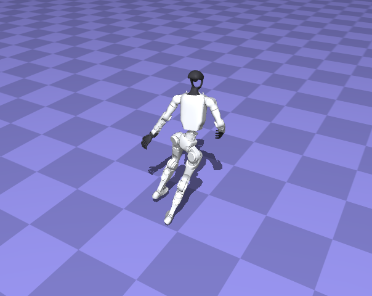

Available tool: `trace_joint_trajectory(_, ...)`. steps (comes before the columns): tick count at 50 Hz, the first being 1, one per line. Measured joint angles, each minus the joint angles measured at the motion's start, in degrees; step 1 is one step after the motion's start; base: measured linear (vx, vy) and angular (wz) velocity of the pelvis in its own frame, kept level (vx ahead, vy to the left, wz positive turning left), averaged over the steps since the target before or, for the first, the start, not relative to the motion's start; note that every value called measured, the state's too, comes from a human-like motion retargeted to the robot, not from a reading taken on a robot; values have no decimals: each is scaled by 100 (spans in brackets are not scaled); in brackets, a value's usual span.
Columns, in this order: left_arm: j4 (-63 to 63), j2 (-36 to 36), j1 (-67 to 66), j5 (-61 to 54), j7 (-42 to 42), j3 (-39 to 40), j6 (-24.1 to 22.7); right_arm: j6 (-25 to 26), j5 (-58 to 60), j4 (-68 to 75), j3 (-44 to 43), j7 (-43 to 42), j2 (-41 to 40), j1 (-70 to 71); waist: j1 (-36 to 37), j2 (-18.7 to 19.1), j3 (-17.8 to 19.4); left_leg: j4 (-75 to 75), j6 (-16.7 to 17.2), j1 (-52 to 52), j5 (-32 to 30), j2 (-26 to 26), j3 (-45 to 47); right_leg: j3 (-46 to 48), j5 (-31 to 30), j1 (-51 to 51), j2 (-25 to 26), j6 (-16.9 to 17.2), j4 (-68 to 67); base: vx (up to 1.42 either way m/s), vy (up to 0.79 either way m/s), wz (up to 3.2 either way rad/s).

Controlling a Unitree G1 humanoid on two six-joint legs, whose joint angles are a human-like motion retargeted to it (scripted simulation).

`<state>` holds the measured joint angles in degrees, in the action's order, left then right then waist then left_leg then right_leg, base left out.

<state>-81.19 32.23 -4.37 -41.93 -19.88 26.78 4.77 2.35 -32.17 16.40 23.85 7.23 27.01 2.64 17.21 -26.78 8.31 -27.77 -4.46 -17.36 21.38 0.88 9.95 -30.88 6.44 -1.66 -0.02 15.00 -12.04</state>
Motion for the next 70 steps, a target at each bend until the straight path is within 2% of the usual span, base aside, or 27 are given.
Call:
trace_joint_trajectory(3, -20, 120, 326, -167, -677, -32, -259, 54, -799, 61, 69, 389, -32, -383, 289, 255, 156, 2038, 305, 219, -49, -163, 37, -489, -167, -399, 21, -15, 91, 54, 28, -249)
trace_joint_trajectory(5, 279, 154, 586, 120, -683, -357, -461, -159, -804, 181, 91, 379, 127, -693, 307, 674, 419, 2566, 486, 319, -353, -311, 169, -322, 60, -636, 233, -337, -412, 49, 39, -138)
trace_joint_trajectory(7, 621, 233, 929, 350, -487, -987, -580, -490, -764, 472, -23, -70, 271, -960, 81, 1050, 690, 2142, 301, 322, -625, -360, 88, 389, 473, -430, 471, -670, -1854, 46, 34, -43)
trace_joint_trajectory(10, 1062, 455, 1497, 747, -480, -2418, -684, -741, -1269, 1075, -310, -955, 249, -1254, -562, 1128, 790, 672, -351, -47, 224, -99, 35, 1501, 721, 531, 181, -811, -4337, 47, 27, -1)
trace_joint_trajectory(14, 1873, 677, 1856, 1853, -499, -3966, -676, -497, -1703, 1588, -394, -1117, 320, -1812, -1462, 1599, 541, -47, -165, 120, 670, -297, 420, 2400, 1426, 1525, -187, -1382, -5612, 55, 15, -65)
trace_joint_trajectory(16, 2214, 647, 2022, 2114, -254, -4123, -753, -250, -1401, 1795, -286, -732, 491, -1953, -1855, 1945, 479, 259, 23, 474, 535, -502, 598, 2719, 1821, 1868, -142, -1539, -5231, 55, 3, -122)
trace_joint_trajectory(19, 2582, 390, 2065, 1459, -70, -4056, -974, 6, -1066, 2204, -159, -418, 683, -2044, -2473, 2423, 372, 840, 130, 995, -20, -690, 761, 3307, 1927, 2057, -105, -1540, -3541, 58, -8, -135)
trace_joint_trajectory(23, 3300, 87, 1916, 1000, 179, -4239, -1379, 122, -1332, 2232, -337, 41, 749, -2462, -3104, 2734, 266, 1114, 268, 1451, -851, -497, 524, 4943, 1463, 1650, -452, -1120, -361, 64, -15, -122)
trace_joint_trajectory(26, 3754, -203, 1576, 1208, 1260, -3873, -1334, 499, -1327, 1914, -578, 1099, 643, -2887, -2955, 2750, 297, 634, 179, 1675, -1027, -256, 174, 5920, 1451, 1330, -562, -940, 438, 68, -14, -202)
trace_joint_trajectory(28, 3736, -538, 1189, 793, 1952, -3463, -1073, 706, -982, 1837, -610, 1503, 557, -2834, -2654, 2795, 409, -341, 20, 1552, -986, -190, -23, 5632, 1888, 1219, -522, -1126, 150, 67, -8, -299)
trace_joint_trajectory(30, 3420, -910, 673, 367, 2079, -3192, -811, 672, -407, 2027, -458, 1183, 488, -2349, -2364, 2906, 580, -1678, -8, 1190, -1112, -188, -168, 4895, 2374, 1227, -380, -1425, -367, 66, 2, -335)
trace_joint_trajectory(33, 2706, -1384, -278, 1252, 1371, -3253, -492, 346, 390, 3117, -220, -1107, 64, -907, -2069, 2959, 820, -3459, -265, 514, -879, -527, 217, 3905, 2819, 1298, -212, -1695, -1089, 69, 10, -333)
trace_joint_trajectory(35, 2312, -1595, -880, 2636, 1428, -3459, -69, 174, 598, 3801, -451, -2689, -388, 21, -1817, 2823, 883, -4144, -619, 99, -307, -758, 575, 3272, 2883, 1183, -225, -1649, -1190, 76, 13, -303)
trace_joint_trajectory(36, 2206, -1631, -1177, 3308, 1814, -3546, 83, 122, 631, 3758, -597, -2935, -541, 235, -1579, 2704, 842, -4181, -660, -101, -72, -738, 635, 2990, 2785, 1092, -278, -1505, -1133, 81, 15, -285)
trace_joint_trajectory(37, 2114, -1653, -1456, 3895, 2294, -3607, 203, 75, 641, 3596, -677, -3009, -637, 391, -1327, 2585, 796, -4132, -673, -302, 111, -698, 682, 2722, 2640, 966, -353, -1397, -980, 83, 18, -267)
trace_joint_trajectory(39, 1988, -1618, -1925, 4499, 3533, -3541, 281, -1, 643, 2713, -517, -2257, -523, 418, -783, 2334, 671, -3557, -548, -679, 227, -554, 729, 2320, 2101, 612, -610, -1252, -356, 84, 25, -229)
trace_joint_trajectory(42, 1641, -1544, -2405, 4088, 4344, -2998, 282, -233, 907, 1390, -109, -815, -85, 409, -176, 1950, 474, -1845, -268, -964, 198, -404, 868, 2048, 1068, 240, -1043, -822, 322, 87, 34, -155)
trace_joint_trajectory(45, 967, -1475, -2367, 2878, 3759, -2327, 149, -358, 482, 1092, 44, -154, -15, 578, 80, 1778, 410, 640, -62, -715, 73, -369, 1271, 2059, 161, -223, -1280, -539, 802, 89, 44, -77)
trace_joint_trajectory(47, 648, -1329, -2122, 2393, 3101, -2093, -89, -279, -248, 1379, -65, 71, -202, 588, 104, 1908, 552, 1647, 167, -419, -164, -401, 1623, 2307, -238, -804, -1263, -550, 1031, 92, 47, -1)
trace_joint_trajectory(50, 552, -1041, -1581, 2347, 1817, -2147, -348, -436, -1148, 1820, -253, -369, -369, 378, -66, 2192, 1123, 1057, 42, -5, 145, -313, 1460, 2795, -567, -1856, -1281, -885, 953, 94, 44, 77)
trace_joint_trajectory(53, 710, -711, -908, 2974, 646, -2382, -233, -1018, -973, 2171, -498, -1977, -502, -247, -216, 2633, 1747, -213, 9, 708, 1231, -498, 1127, 3053, -549, -2075, -1056, -1100, -970, 99, 37, 70)
trace_joint_trajectory(55, 1036, -488, -396, 3262, 70, -2594, -45, -1007, -469, 2555, -537, -2994, -680, -622, -328, 2602, 1673, -535, -23, 825, 1577, -473, 1051, 3148, -136, -1085, -1087, -1185, -3073, 95, 27, 55)
trace_joint_trajectory(57, 1739, -332, -35, 3116, -107, -2769, -95, -655, -64, 2886, -463, -3363, -782, -965, -678, 2512, 1371, -378, -31, 867, 1586, -372, 943, 3246, 636, 50, -1105, -1499, -4440, 92, 19, 78)
trace_joint_trajectory(60, 3165, -211, 253, 2599, 216, -3004, -510, -250, 147, 2983, -475, -2865, -729, -1561, -1536, 2723, 900, 356, 202, 1135, 1119, -433, 604, 3626, 1511, 1306, -807, -1897, -4831, 95, 9, 109)
trace_joint_trajectory(63, 4634, -161, 399, 2031, 442, -3244, -1055, -152, -131, 2949, -663, -1883, -483, -2076, -2497, 3171, 646, 1009, 443, 1531, 196, -691, 204, 4118, 1668, 1846, -395, -1920, -3388, 102, -7, 114)
trace_joint_trajectory(66, 5715, -300, 601, 1143, 671, -3306, -1575, 26, -220, 3218, -819, -1502, -296, -2122, -3298, 3364, 689, 1415, 613, 2089, -864, -740, -126, 4511, 1328, 1652, -250, -1662, -755, 111, -20, 85)
trace_joint_trajectory(70, 5893, -592, 770, 383, 941, -3429, -1603, 335, 115, 3608, -821, -2013, -311, -1648, -3628, 2995, 944, 1457, 555, 3104, -1710, -367, -565, 5031, 695, 1415, -504, -966, 1051, 116, -24, -25)
